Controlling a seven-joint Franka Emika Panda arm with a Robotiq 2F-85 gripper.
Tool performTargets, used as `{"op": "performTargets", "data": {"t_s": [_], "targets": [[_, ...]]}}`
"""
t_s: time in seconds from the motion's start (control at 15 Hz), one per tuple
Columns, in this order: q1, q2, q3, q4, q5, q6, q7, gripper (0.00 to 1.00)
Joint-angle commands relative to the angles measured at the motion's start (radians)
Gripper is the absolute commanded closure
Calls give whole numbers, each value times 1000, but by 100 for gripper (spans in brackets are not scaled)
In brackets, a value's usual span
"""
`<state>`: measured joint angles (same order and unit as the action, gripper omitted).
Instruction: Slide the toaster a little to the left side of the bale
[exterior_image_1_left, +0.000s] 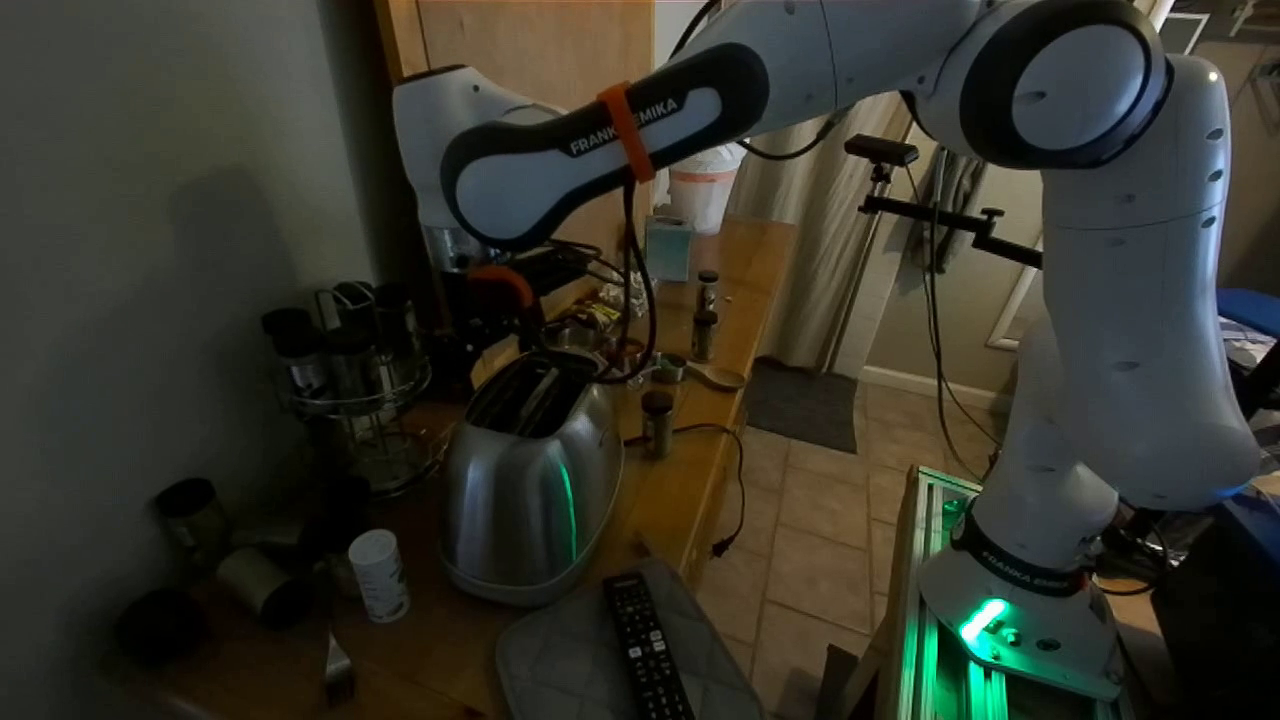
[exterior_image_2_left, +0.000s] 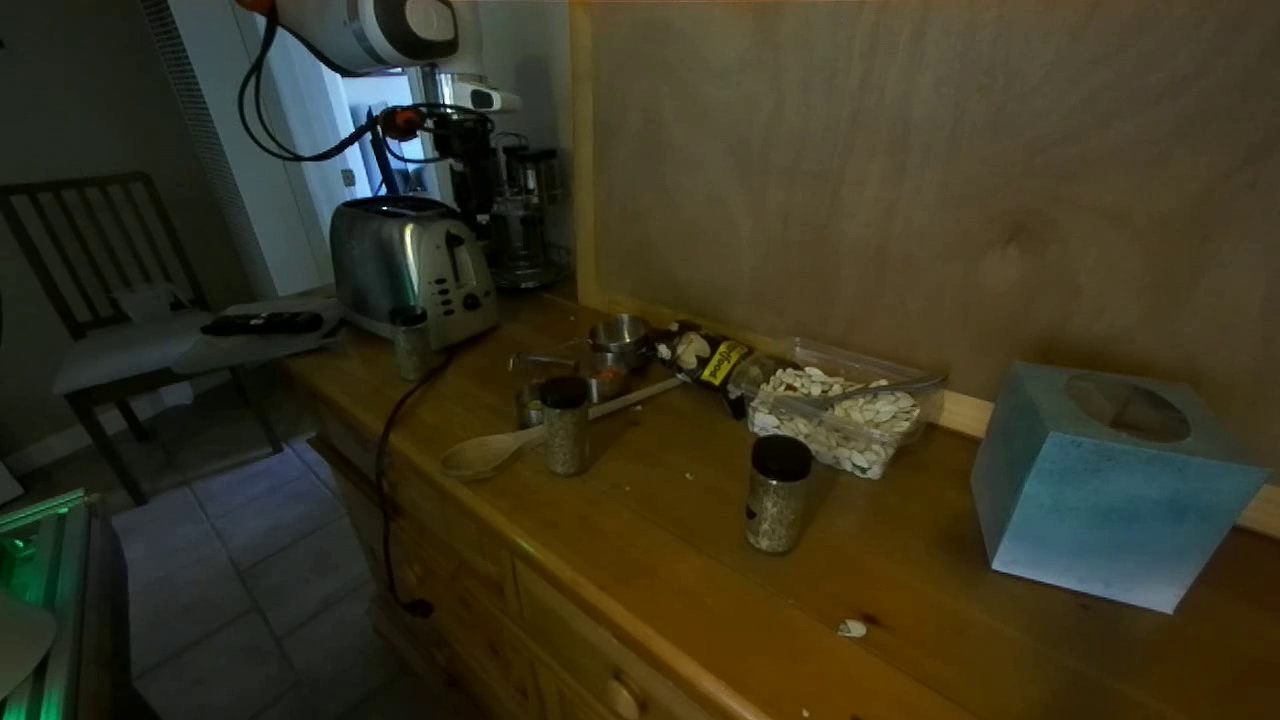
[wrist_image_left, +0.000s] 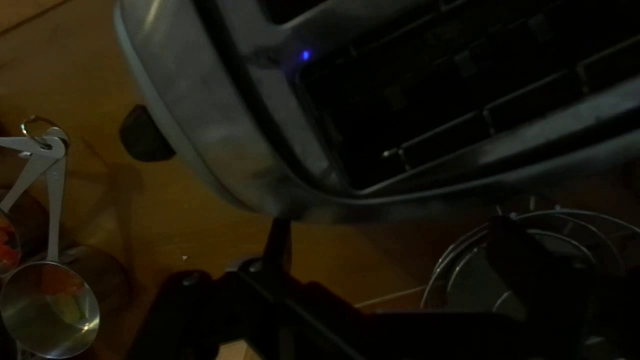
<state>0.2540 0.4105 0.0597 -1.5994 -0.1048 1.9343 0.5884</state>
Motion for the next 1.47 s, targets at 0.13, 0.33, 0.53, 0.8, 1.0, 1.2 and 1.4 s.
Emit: {"op": "performTargets", "data": {"t_s": [0.13, 0.33, 0.53, 0.8, 1.0, 1.2, 1.4], "targets": [[-22, -86, -3, -76, 64, 58, 34, 0], [-27, -129, -15, -97, 27, 11, 22, 0], [-42, -188, -27, -124, 12, -8, 32, 0], [-67, -283, -29, -168, 16, -48, 33, 0], [-84, -366, -16, -220, 32, -123, 6, 0], [-93, -456, -4, -297, 58, -148, 8, 0], [-99, -553, 11, -398, 100, -145, -32, 0]]}}
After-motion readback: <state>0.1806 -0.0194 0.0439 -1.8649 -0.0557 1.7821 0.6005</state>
